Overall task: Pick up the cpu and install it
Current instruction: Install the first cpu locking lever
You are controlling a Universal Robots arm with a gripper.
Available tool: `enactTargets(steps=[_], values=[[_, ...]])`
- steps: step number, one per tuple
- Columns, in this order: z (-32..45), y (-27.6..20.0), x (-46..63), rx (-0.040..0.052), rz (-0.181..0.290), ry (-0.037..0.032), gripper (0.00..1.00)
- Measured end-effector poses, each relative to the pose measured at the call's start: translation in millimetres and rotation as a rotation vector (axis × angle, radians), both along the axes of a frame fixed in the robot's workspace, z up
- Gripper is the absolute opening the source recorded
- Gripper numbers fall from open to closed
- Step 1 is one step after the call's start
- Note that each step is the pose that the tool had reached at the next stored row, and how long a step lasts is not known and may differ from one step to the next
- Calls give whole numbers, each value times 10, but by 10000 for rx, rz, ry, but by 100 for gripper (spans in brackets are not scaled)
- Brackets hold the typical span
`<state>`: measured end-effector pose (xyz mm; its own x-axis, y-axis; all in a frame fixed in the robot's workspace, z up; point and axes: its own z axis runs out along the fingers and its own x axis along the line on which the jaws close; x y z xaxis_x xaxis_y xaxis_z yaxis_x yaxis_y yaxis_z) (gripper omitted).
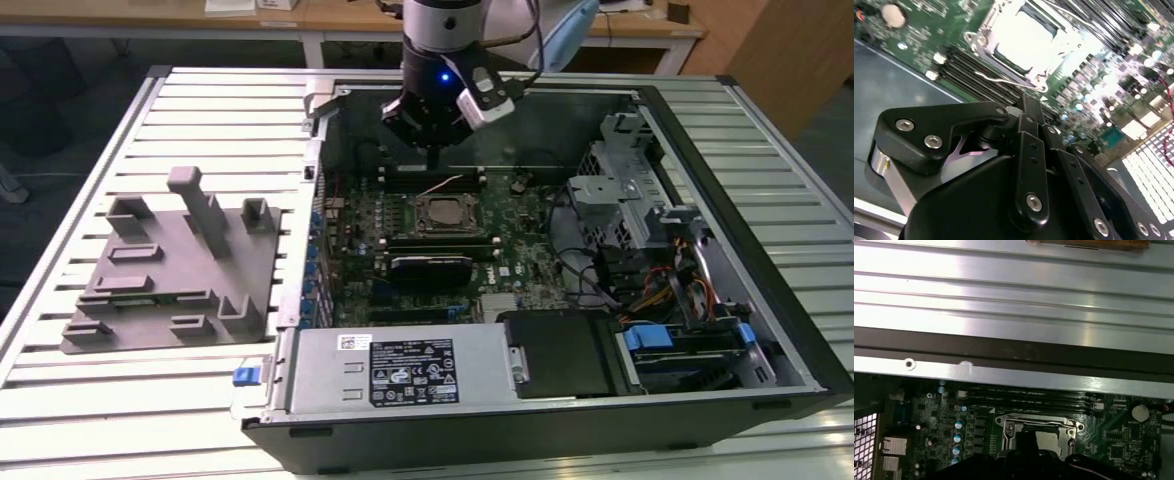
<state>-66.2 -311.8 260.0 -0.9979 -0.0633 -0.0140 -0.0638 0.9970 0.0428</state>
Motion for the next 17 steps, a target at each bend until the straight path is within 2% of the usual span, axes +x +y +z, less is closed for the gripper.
enactTargets(steps=[3, 4, 6, 7, 9, 17], values=[[-2, -1, 31, 18, 0, -1, 11], [-4, -3, 32, 112, -1, -1, 11], [-6, -11, 33, 466, 0, 0, 11], [-8, -16, 33, 581, 0, 0, 11], [-14, -20, 33, 614, -1, -3, 11], [-40, -22, 33, 613, 0, -4, 11]])
